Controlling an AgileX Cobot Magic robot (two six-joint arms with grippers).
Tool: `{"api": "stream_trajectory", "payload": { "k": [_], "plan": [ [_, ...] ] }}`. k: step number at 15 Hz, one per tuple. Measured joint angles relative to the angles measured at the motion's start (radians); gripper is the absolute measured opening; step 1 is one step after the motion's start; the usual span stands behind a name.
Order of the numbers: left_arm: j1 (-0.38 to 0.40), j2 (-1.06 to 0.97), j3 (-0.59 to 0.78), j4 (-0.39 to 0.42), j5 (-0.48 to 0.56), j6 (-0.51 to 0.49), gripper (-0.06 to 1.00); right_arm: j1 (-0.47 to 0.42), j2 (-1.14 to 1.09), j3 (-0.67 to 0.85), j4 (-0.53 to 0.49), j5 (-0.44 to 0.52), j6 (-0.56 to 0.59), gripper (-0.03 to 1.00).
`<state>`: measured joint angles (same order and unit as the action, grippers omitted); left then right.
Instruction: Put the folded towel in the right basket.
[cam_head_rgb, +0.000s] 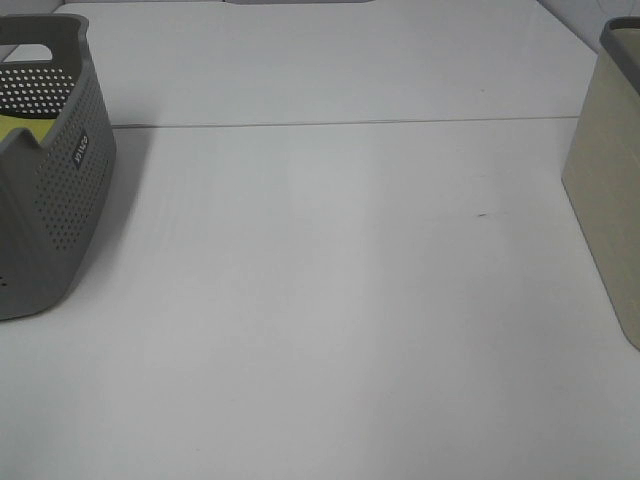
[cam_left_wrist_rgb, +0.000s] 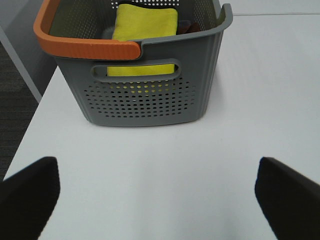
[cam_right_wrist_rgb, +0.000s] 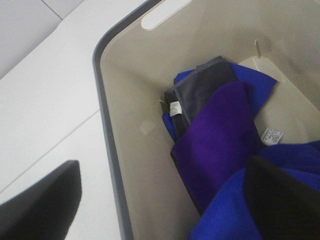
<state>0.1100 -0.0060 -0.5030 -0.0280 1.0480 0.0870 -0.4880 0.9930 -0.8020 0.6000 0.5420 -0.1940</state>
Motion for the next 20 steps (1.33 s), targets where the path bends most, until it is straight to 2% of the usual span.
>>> {"api": "stream_trajectory", "payload": {
  "k": [2,4,6,8,9,11,13,16,18,20],
  "plan": [
    [0.0,0.0,0.0,0.0,0.0,0.0,0.99,0.014,0.025,0.0,-0.017,0.089,0.028,0.84],
    [0.0,0.0,0.0,0.0,0.0,0.0,0.99,0.078,-0.029,0.0,-0.051,0.087,0.007,0.84],
    [0.0,0.0,0.0,0.0,0.0,0.0,0.99,0.255,-0.116,0.0,-0.13,0.09,-0.071,0.84],
    [0.0,0.0,0.0,0.0,0.0,0.0,0.99,0.459,-0.22,0.0,-0.232,0.152,-0.104,0.84],
    [0.0,0.0,0.0,0.0,0.0,0.0,0.99,0.551,-0.277,0.0,-0.287,0.225,-0.102,0.84],
    [0.0,0.0,0.0,0.0,0.0,0.0,0.99,0.642,-0.41,0.0,-0.378,0.41,0.003,0.84],
    [0.0,0.0,0.0,0.0,0.0,0.0,0.99,0.654,-0.556,0.0,-0.441,0.527,0.082,0.84],
    [0.0,0.0,0.0,0.0,0.0,0.0,0.99,0.657,-0.769,-0.001,-0.506,0.654,0.103,0.84],
    [0.0,0.0,0.0,0.0,0.0,0.0,0.99,0.657,-0.857,-0.002,-0.533,0.67,0.117,0.84],
    [0.0,0.0,0.0,0.0,0.0,0.0,0.99,0.657,-0.973,-0.003,-0.581,0.674,0.185,0.84]
  ]
}}
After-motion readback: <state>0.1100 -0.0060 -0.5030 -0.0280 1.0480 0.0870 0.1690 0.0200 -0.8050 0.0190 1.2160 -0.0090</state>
